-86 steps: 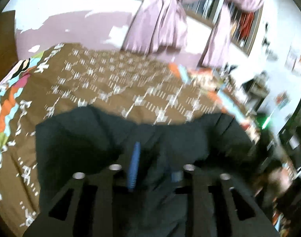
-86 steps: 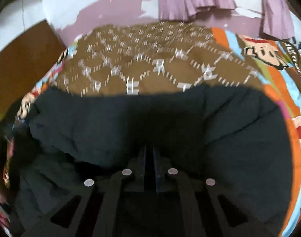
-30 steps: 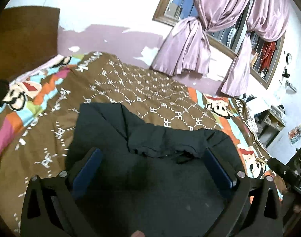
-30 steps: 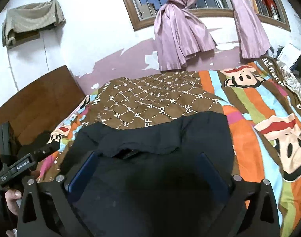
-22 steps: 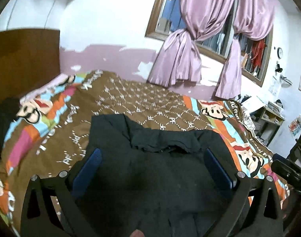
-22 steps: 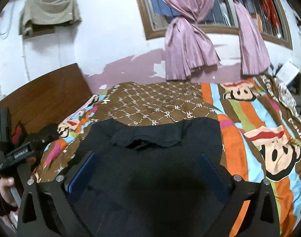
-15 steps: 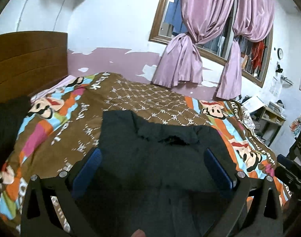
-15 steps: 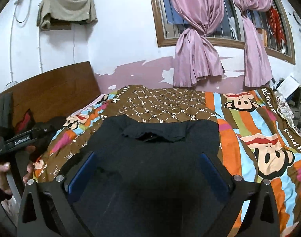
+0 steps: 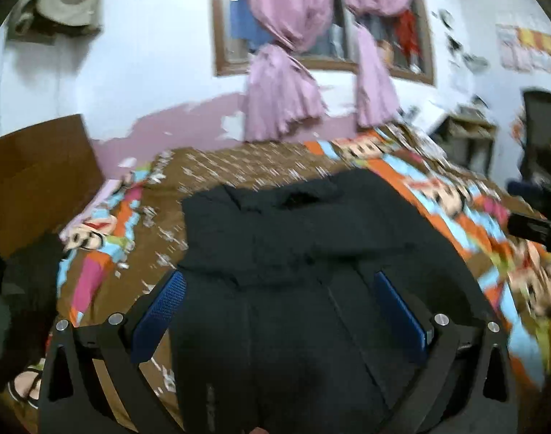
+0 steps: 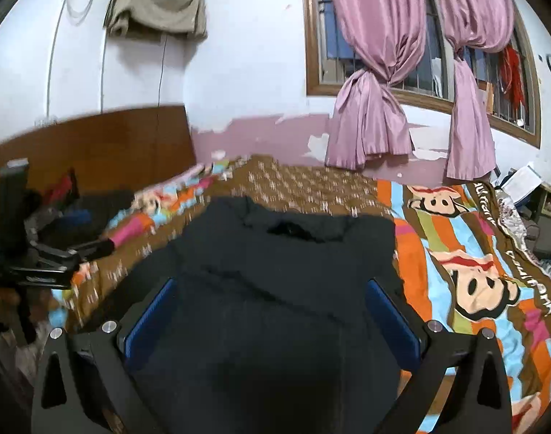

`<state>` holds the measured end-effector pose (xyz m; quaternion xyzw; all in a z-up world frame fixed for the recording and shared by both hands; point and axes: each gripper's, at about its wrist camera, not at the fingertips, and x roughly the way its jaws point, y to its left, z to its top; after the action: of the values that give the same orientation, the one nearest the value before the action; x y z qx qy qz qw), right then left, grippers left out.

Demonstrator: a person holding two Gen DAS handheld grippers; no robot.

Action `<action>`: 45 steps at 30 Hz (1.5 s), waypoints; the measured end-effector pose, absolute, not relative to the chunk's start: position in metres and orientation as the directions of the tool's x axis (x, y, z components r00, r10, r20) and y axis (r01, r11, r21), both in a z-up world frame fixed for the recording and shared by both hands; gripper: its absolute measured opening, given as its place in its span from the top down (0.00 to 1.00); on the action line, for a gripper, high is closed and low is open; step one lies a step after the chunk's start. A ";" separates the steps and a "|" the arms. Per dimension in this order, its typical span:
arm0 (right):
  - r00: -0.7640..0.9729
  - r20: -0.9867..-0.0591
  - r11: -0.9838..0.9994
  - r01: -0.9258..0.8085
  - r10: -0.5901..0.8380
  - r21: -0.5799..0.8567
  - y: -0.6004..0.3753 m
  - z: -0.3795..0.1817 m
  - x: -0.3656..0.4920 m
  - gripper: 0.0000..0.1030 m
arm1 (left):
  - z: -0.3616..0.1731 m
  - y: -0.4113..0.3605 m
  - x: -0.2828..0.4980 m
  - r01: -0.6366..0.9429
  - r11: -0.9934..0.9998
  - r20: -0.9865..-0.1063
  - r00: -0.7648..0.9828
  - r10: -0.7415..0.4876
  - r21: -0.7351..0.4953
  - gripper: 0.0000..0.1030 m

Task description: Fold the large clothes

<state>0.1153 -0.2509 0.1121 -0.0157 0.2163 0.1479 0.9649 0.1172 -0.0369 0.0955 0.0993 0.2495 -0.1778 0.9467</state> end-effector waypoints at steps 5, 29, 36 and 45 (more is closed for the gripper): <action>0.804 -0.538 0.948 -0.318 0.255 -0.025 -0.244 0.072 0.101 0.00 | 0.050 -0.040 0.095 0.473 0.873 -0.604 0.732 -0.315 0.118 0.01; 0.525 -0.843 0.827 -0.522 0.116 -0.211 -0.206 -0.080 0.065 0.00 | -0.080 -0.011 0.043 0.533 0.804 -0.773 0.616 -0.153 0.265 0.01; 0.596 -0.803 0.769 -0.513 0.000 -0.381 -0.184 -0.090 0.067 0.00 | -0.079 -0.010 0.041 0.540 0.799 -0.771 0.616 -0.162 0.264 0.01; 0.528 -0.841 0.895 -0.424 0.119 -0.140 -0.211 -0.066 0.095 0.00 | -0.085 -0.013 0.029 0.577 0.745 -0.764 0.629 -0.143 0.336 0.01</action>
<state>0.0948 -0.2113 -0.0659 -0.1660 0.4591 0.1584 0.8582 0.0286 -0.0134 -0.0853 0.2888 0.3759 -0.2106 0.8550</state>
